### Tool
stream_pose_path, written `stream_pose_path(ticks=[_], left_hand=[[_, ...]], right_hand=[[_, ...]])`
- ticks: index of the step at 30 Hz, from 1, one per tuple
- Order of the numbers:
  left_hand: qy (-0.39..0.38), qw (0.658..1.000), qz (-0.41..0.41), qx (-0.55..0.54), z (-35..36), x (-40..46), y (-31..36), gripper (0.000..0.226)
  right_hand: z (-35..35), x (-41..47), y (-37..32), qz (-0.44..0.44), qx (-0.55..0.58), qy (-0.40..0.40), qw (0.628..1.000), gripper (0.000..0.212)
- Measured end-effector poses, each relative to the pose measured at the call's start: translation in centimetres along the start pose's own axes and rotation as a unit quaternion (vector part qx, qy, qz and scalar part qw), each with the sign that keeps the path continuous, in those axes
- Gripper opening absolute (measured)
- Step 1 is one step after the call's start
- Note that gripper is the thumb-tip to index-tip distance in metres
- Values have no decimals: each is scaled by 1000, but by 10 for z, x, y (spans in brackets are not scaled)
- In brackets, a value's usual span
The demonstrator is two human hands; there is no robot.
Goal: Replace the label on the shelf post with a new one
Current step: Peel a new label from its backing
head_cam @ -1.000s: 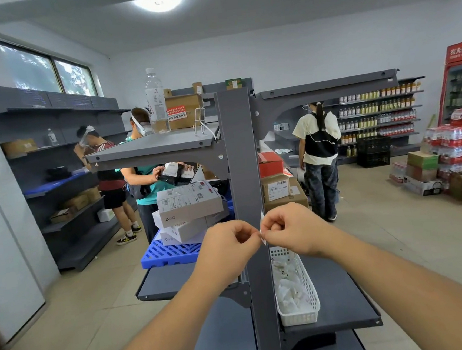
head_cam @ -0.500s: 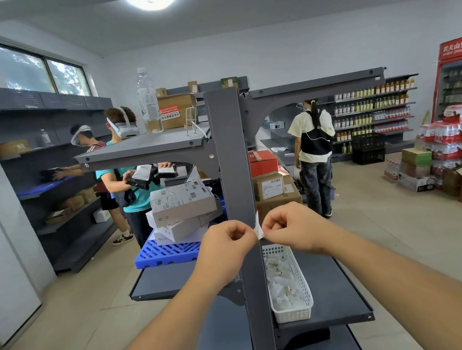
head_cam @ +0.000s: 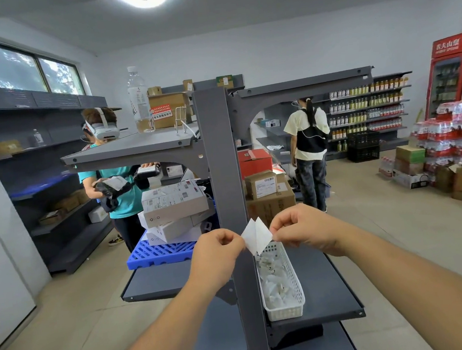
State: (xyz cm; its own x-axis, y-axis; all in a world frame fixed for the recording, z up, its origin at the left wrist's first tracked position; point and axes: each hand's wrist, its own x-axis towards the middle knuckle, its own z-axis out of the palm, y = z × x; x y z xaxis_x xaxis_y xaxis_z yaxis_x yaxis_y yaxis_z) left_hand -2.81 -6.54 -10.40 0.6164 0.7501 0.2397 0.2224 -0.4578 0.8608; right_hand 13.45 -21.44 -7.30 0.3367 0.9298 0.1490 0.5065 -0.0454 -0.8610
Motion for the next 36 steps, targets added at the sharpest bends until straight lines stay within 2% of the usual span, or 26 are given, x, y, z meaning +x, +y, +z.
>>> stream_pose_path(ticks=[8,11,17,21,24,31,36], left_hand=[[-5,999,-38,22,16,-2,-22,18],[-25,997,-55,37,32,-6,-35,19],[-94,987,-47,118,77,-16,-49,23],[-138,943,18,302,107,-11,-49,21],[-162,907,48,386,131,-2,-47,19],[-163,914,38,370,178,27,-54,26],[-200,914,-27,351,193,51,-63,32]], right_hand=[[-21,-10,8,2,44,9,999,13],[-30,-14,11,1,71,25,997,8],[-42,-24,19,11,86,51,995,14],[-48,-36,25,28,94,64,993,9],[-56,-47,33,42,99,69,992,20],[-85,-74,52,88,119,120,982,31],[-96,-87,61,98,125,138,978,20]])
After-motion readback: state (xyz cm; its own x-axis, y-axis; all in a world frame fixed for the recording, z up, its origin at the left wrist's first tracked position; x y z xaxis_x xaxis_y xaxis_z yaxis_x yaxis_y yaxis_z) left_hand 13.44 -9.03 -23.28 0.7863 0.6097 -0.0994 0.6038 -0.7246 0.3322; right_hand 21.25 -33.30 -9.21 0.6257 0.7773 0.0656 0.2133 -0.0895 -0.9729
